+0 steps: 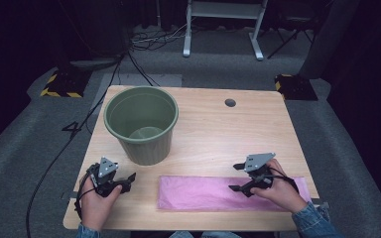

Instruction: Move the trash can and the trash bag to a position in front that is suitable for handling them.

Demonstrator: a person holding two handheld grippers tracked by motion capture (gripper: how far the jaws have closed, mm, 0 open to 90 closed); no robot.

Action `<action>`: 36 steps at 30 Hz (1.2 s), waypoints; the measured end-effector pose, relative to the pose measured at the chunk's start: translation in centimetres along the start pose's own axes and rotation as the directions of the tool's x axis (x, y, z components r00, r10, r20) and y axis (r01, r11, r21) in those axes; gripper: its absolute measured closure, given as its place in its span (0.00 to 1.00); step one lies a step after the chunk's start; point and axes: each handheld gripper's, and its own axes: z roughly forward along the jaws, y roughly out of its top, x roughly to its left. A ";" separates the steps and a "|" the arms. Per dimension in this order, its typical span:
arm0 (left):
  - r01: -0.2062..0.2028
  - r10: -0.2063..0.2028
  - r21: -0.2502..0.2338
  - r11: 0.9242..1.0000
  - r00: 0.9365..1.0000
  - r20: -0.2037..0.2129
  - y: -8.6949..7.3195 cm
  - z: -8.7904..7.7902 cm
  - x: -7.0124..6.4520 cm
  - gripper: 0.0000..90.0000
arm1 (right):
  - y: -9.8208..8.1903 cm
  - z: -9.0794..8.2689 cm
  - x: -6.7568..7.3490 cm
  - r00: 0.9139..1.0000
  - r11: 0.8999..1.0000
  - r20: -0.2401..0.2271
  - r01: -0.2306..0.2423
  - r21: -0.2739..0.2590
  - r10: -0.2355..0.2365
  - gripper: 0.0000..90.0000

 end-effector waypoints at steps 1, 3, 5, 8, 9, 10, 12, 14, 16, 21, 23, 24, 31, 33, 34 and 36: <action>-0.005 0.005 0.002 1.000 1.000 0.001 0.0 0.0 0.0 0.25 | 0.3 1.2 0.5 0.999 0.999 -0.029 0.025 0.021 -0.025 0.27; 0.000 0.000 0.002 1.000 1.000 0.003 -0.1 0.1 0.0 0.25 | 0.4 1.6 0.6 0.999 0.999 -0.038 0.037 0.033 -0.035 0.27; 0.000 0.000 0.005 1.000 1.000 0.006 -0.1 0.1 0.0 0.25 | 0.7 2.9 1.0 0.996 0.995 -0.069 0.068 0.072 -0.063 0.25; 0.001 -0.001 0.001 1.000 1.000 0.006 -0.1 0.0 0.0 0.25 | 0.9 3.4 0.9 0.994 0.992 -0.083 0.085 0.095 -0.077 0.22; 0.002 -0.002 -0.001 1.000 1.000 0.006 -0.1 0.0 0.0 0.25 | 1.1 3.2 1.0 0.992 0.992 -0.084 0.096 0.086 -0.089 0.22; 0.002 -0.002 -0.001 1.000 1.000 0.006 -0.1 0.0 0.0 0.25 | 1.1 3.2 1.0 0.992 0.992 -0.084 0.096 0.086 -0.089 0.22; 0.005 -0.005 -0.002 1.000 1.000 0.008 -0.2 -0.1 0.0 0.25 | 1.5 2.4 1.6 0.989 0.987 -0.092 0.127 0.093 -0.119 0.20; 0.009 -0.009 0.000 1.000 1.000 0.011 -0.2 0.0 -0.1 0.25 | 1.6 2.1 2.1 0.984 0.979 -0.105 0.154 0.133 -0.141 0.19; 0.001 -0.001 0.008 1.000 1.000 0.021 -0.2 0.3 -0.2 0.25 | 1.5 1.9 2.5 0.982 0.964 -0.112 0.174 0.199 -0.154 0.19; -0.002 0.001 0.011 1.000 1.000 0.024 -0.2 0.3 -0.3 0.25 | 1.2 2.2 2.5 0.978 0.930 -0.123 0.196 0.310 -0.166 0.20; 0.005 -0.005 0.008 1.000 1.000 0.021 -0.3 0.3 -0.2 0.25 | 0.8 2.6 2.3 0.980 0.918 -0.149 0.180 0.354 -0.135 0.19; 0.005 -0.005 0.008 1.000 1.000 0.021 -0.3 0.3 -0.2 0.25 | 0.9 2.6 2.2 0.980 0.919 -0.148 0.180 0.352 -0.135 0.20; 0.015 -0.015 0.005 1.000 1.000 0.025 -0.3 0.3 0.1 0.26 | 1.1 1.6 1.4 0.994 0.925 -0.098 0.090 0.369 -0.057 0.89; 0.018 -0.018 0.003 1.000 1.000 0.023 -0.3 0.3 0.1 0.26 | 1.0 1.5 1.2 0.994 0.925 -0.100 0.067 0.373 -0.031 1.00; 0.019 -0.019 0.002 1.000 1.000 0.022 -0.3 0.3 0.2 0.26 | 0.9 1.5 1.1 0.995 0.927 -0.103 0.052 0.371 -0.015 1.00; 0.020 -0.020 0.002 1.000 1.000 0.023 -0.3 0.3 0.1 0.26 | 0.7 1.4 0.9 0.995 0.934 -0.096 0.023 0.356 0.012 1.00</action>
